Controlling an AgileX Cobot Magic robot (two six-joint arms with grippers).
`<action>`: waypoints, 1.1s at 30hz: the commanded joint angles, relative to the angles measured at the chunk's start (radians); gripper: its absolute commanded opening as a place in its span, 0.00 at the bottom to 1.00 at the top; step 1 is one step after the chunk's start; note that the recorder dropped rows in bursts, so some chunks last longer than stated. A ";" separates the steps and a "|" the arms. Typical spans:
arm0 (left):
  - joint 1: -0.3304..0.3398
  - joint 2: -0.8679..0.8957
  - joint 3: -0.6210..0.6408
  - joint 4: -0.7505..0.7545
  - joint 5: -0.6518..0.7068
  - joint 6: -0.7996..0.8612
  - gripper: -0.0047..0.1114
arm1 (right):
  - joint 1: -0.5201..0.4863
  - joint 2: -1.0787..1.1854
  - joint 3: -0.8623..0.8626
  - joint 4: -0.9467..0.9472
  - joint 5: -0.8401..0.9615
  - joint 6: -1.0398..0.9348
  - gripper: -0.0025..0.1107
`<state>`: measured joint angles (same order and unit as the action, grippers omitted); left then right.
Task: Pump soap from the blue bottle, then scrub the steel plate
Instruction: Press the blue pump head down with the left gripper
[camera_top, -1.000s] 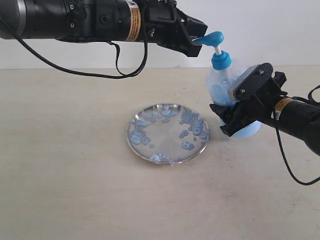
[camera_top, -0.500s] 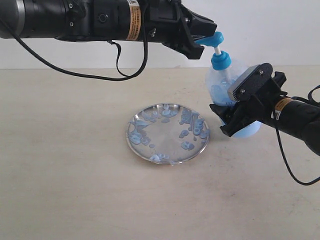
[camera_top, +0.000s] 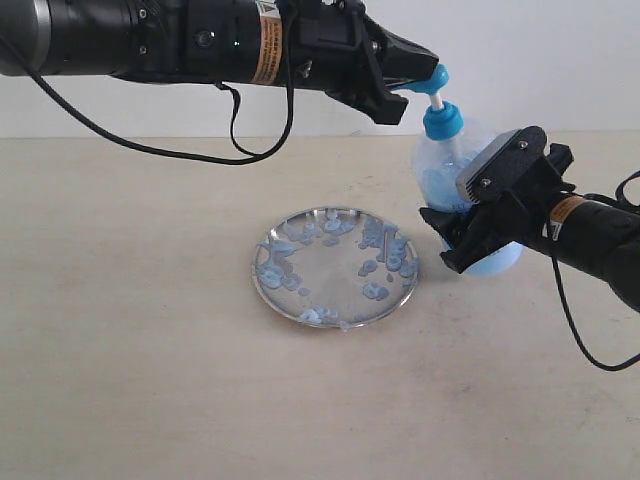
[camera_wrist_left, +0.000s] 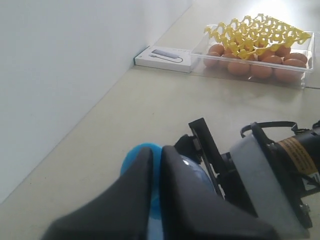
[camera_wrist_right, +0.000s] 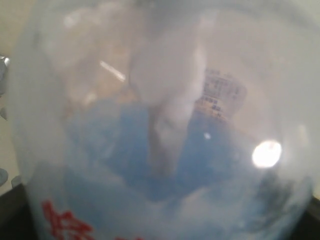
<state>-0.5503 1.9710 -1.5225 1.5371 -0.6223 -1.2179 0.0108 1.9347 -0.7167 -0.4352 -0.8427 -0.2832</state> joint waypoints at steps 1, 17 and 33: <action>-0.001 0.023 -0.001 0.052 -0.020 -0.037 0.08 | -0.002 0.018 0.016 -0.008 0.065 -0.004 0.02; -0.001 -0.009 -0.001 -0.036 0.060 0.088 0.08 | -0.002 0.018 0.016 -0.008 0.063 0.013 0.02; -0.001 -0.005 -0.001 -0.144 0.041 0.206 0.08 | -0.002 0.018 0.016 -0.014 0.063 0.019 0.02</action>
<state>-0.5485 1.9717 -1.5280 1.4128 -0.5639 -1.0189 0.0108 1.9347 -0.7149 -0.4298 -0.8466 -0.2733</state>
